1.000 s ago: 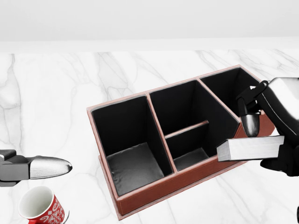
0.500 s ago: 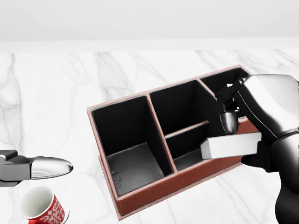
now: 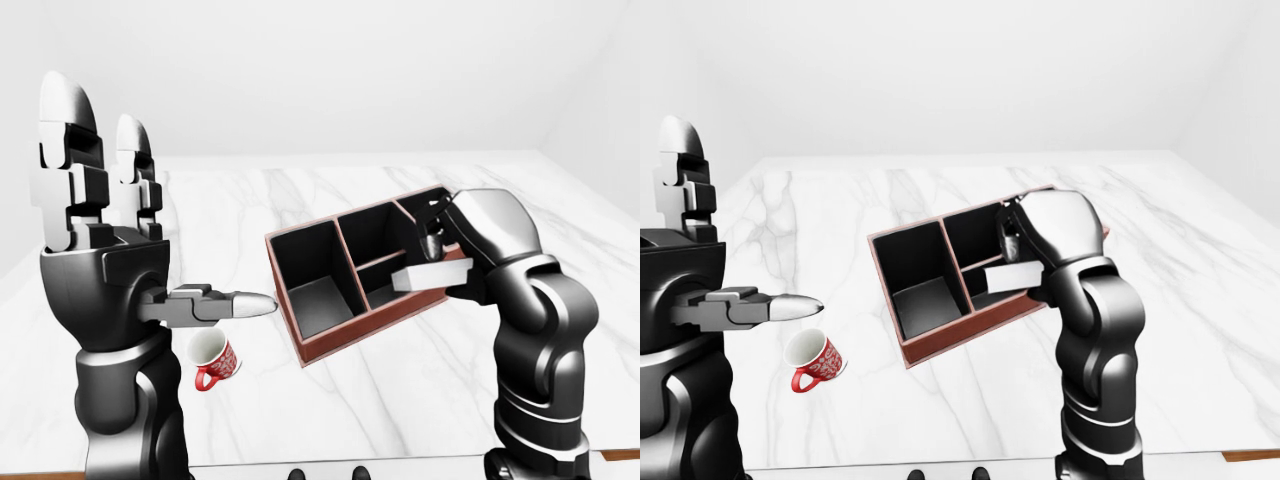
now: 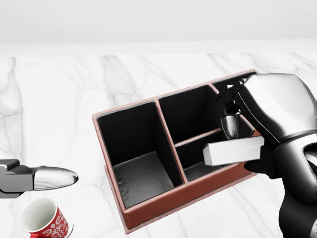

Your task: Pick up the book and place it in the back compartment of the caddy.

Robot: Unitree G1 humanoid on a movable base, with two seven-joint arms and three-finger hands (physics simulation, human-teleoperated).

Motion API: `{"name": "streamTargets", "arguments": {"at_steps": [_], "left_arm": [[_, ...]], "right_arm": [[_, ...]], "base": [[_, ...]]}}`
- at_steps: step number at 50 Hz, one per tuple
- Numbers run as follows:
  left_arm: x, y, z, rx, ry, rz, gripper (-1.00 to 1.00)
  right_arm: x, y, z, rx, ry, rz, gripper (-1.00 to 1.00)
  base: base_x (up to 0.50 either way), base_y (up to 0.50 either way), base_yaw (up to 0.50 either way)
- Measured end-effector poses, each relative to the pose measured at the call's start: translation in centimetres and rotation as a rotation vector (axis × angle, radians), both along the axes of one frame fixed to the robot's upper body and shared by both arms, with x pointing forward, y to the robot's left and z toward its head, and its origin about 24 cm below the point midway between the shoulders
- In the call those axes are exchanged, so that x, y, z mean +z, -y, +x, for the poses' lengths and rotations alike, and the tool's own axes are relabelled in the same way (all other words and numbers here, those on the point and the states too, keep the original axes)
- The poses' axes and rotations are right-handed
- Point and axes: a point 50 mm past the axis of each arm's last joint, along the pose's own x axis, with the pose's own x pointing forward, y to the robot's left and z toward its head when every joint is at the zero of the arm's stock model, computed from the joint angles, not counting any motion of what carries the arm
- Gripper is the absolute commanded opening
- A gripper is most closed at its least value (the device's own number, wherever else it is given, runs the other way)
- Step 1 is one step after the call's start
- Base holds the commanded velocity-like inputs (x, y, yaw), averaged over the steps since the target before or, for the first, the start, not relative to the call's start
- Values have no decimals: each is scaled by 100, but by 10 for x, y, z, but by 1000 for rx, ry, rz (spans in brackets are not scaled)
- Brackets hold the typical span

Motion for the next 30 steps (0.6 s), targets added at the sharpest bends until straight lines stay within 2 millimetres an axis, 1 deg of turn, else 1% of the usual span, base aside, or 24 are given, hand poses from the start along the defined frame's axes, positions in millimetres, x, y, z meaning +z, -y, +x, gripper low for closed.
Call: {"name": "streamTargets", "arguments": {"at_steps": [30], "left_arm": [[1, 0, -1, 0, 5, -1, 100]], "right_arm": [[-3, -16, 15, 45, -38, 6, -100]], "base": [[0, 0, 0]]}}
